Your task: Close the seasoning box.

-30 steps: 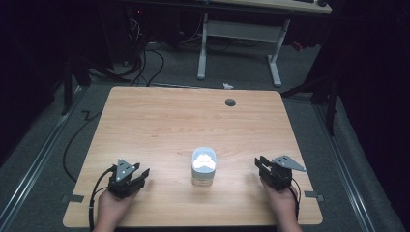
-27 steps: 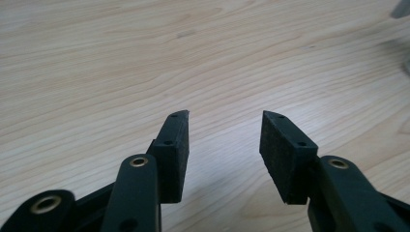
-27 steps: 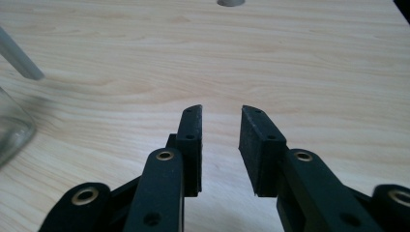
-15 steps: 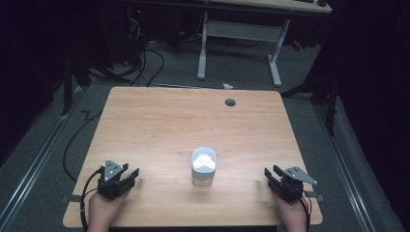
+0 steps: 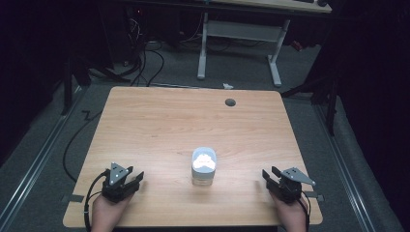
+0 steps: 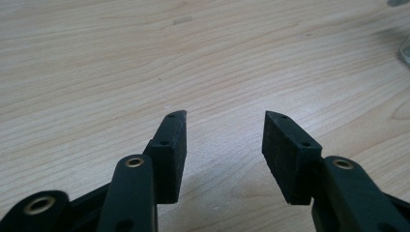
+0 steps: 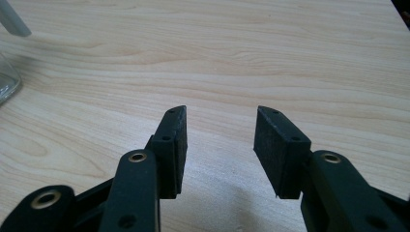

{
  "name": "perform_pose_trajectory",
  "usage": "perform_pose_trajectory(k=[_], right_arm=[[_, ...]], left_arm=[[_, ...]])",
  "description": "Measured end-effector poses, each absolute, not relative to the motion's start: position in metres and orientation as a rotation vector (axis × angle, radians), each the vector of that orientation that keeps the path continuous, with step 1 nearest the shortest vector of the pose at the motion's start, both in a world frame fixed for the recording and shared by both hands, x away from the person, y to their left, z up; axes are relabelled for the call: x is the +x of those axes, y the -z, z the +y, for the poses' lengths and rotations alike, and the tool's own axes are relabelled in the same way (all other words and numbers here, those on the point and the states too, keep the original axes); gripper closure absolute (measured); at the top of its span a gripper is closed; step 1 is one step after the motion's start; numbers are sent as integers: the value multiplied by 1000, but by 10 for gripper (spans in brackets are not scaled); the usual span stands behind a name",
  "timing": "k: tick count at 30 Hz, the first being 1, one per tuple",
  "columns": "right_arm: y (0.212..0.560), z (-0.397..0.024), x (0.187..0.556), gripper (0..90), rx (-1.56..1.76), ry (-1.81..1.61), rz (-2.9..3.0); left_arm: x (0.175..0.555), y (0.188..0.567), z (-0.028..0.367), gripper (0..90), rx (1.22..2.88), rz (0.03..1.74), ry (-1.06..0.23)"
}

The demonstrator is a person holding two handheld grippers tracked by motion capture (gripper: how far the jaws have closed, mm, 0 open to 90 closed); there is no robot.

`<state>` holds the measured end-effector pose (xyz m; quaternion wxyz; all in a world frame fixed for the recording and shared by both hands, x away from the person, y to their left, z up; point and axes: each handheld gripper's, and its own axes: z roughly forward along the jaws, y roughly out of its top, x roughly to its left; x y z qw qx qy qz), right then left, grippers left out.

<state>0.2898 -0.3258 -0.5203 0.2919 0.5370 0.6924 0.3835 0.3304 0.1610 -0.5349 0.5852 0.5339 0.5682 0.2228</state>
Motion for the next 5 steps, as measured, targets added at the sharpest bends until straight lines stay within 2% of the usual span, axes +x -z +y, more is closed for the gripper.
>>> perform_pose_trajectory(k=[5], right_arm=[[520, -322, 290, 555, 1418, -1015, 1845]], left_arm=[[330, 533, 166, 521, 1225, 1326, -522]])
